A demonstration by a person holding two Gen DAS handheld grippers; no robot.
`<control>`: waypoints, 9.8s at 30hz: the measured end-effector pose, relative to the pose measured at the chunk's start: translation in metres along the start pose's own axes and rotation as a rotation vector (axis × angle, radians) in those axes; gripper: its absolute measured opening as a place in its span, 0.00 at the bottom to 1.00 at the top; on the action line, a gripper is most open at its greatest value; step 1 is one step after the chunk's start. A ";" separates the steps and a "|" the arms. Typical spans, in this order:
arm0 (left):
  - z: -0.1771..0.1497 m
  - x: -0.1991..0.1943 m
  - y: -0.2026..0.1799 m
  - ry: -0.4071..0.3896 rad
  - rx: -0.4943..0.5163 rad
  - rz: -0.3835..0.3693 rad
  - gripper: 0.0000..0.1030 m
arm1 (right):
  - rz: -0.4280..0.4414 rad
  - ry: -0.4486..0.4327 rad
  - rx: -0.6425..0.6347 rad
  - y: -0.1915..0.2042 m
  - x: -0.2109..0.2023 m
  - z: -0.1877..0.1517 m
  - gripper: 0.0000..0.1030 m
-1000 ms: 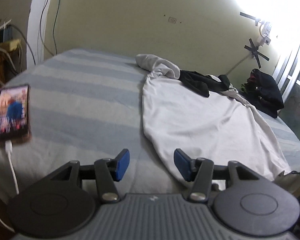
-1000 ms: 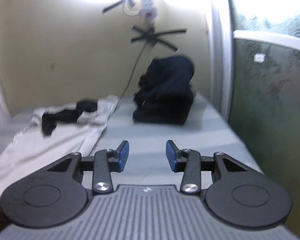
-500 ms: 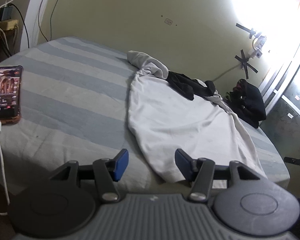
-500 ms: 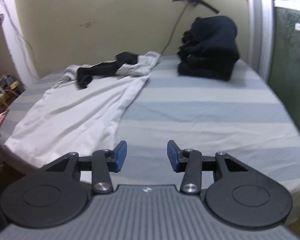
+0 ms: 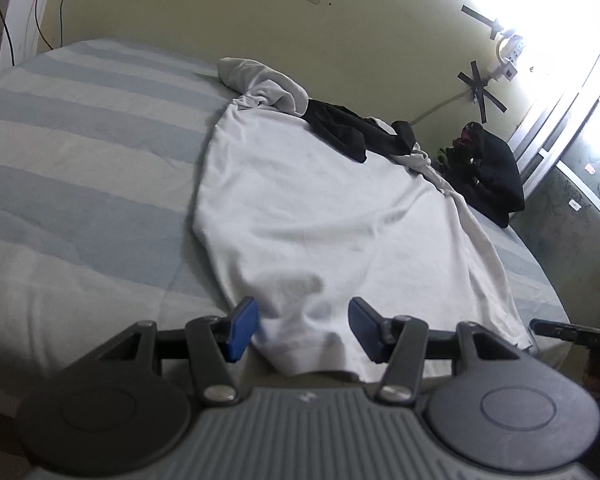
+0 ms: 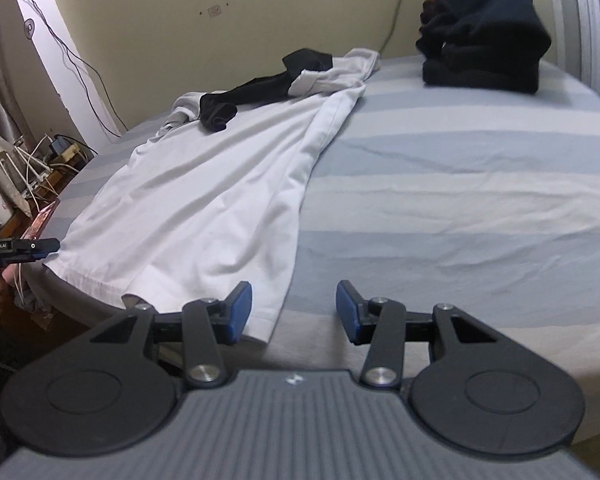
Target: Fold small clothes
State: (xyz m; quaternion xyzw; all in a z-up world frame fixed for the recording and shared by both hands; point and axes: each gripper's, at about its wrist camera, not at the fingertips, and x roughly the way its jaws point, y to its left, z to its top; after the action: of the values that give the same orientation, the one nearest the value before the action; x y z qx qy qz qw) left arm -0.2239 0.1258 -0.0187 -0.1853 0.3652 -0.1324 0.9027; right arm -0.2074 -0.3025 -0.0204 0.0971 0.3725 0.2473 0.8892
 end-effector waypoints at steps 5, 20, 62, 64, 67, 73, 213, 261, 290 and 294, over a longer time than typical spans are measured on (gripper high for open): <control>0.004 0.005 -0.003 0.006 -0.009 0.013 0.08 | 0.074 0.019 -0.008 0.009 0.011 0.000 0.04; 0.116 0.049 -0.032 -0.139 0.086 0.077 0.29 | -0.047 -0.312 0.134 -0.016 0.022 0.084 0.10; 0.139 0.093 0.029 -0.165 0.087 0.237 0.51 | -0.087 -0.273 0.059 -0.021 0.115 0.160 0.59; 0.119 0.081 0.034 -0.150 0.066 0.209 0.54 | -0.077 -0.296 0.064 -0.022 0.094 0.132 0.66; 0.104 0.076 0.041 -0.100 0.015 0.148 0.52 | -0.043 -0.271 0.093 -0.020 0.083 0.103 0.66; 0.102 0.080 0.042 -0.038 -0.013 0.126 0.07 | -0.068 -0.147 0.049 -0.006 0.104 0.085 0.12; 0.126 0.153 -0.003 -0.172 0.126 0.221 0.78 | 0.047 -0.177 -0.063 0.026 0.176 0.127 0.77; 0.352 0.257 -0.021 -0.010 0.246 0.166 0.56 | -0.029 -0.149 0.052 -0.054 0.245 0.364 0.71; 0.286 0.221 -0.084 -0.135 0.413 0.061 0.07 | 0.070 -0.184 -0.292 0.037 0.227 0.301 0.08; 0.224 0.152 -0.091 -0.190 0.445 0.038 0.07 | 0.084 -0.200 -0.353 0.057 0.170 0.237 0.08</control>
State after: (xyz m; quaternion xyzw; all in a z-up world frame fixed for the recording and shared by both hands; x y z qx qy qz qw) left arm 0.0313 0.0404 0.0769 0.0136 0.2438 -0.1744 0.9539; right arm 0.0419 -0.1639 0.0623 -0.0207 0.2289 0.3349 0.9138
